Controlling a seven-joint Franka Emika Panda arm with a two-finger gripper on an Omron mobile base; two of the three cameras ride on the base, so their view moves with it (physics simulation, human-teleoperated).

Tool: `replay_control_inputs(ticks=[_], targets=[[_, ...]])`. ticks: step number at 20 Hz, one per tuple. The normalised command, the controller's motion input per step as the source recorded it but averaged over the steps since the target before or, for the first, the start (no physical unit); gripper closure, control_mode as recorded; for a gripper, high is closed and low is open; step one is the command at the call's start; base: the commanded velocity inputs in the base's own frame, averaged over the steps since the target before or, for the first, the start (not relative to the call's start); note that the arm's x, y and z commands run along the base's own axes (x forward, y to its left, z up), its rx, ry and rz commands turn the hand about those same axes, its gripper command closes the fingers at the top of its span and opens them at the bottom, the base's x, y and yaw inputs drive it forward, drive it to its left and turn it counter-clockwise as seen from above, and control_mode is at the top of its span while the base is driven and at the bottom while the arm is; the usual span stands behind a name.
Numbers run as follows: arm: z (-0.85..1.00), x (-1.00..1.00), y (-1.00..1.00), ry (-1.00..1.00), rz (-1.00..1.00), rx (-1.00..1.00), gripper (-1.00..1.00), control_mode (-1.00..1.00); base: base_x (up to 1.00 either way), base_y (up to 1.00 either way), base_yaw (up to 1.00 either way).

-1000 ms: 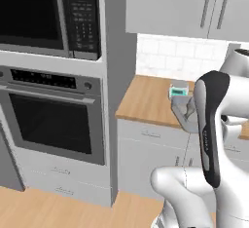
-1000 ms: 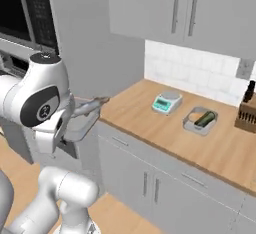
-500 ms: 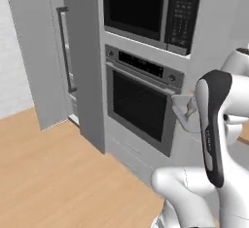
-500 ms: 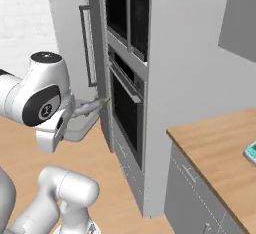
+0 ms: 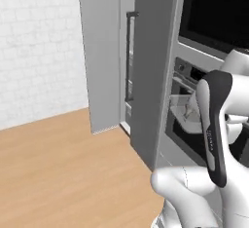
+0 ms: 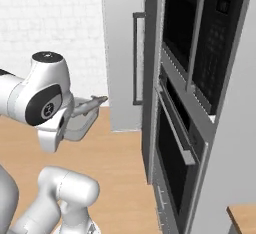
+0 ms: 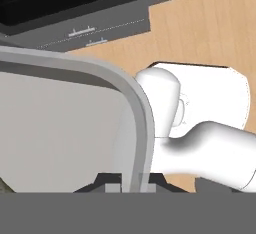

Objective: Take the meat container that has the fish and place it on the second highest rack of the freezer. Then take the vegetable container that has the squash and cucumber and place it on the highest rack of the freezer.

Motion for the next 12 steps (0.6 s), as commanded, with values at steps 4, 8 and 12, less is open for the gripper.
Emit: replay_control_inputs(ticks=[4, 8, 12], targets=[[0.0, 0.0, 0.0, 0.0, 0.0, 0.0, 1.0, 1.0, 1.0, 0.0, 0.19], [0.0, 0.0, 0.0, 0.0, 0.0, 0.0, 1.0, 1.0, 1.0, 0.02, -0.01], [0.0, 0.0, 0.0, 0.0, 0.0, 0.0, 1.0, 1.0, 1.0, 0.33, -0.1]])
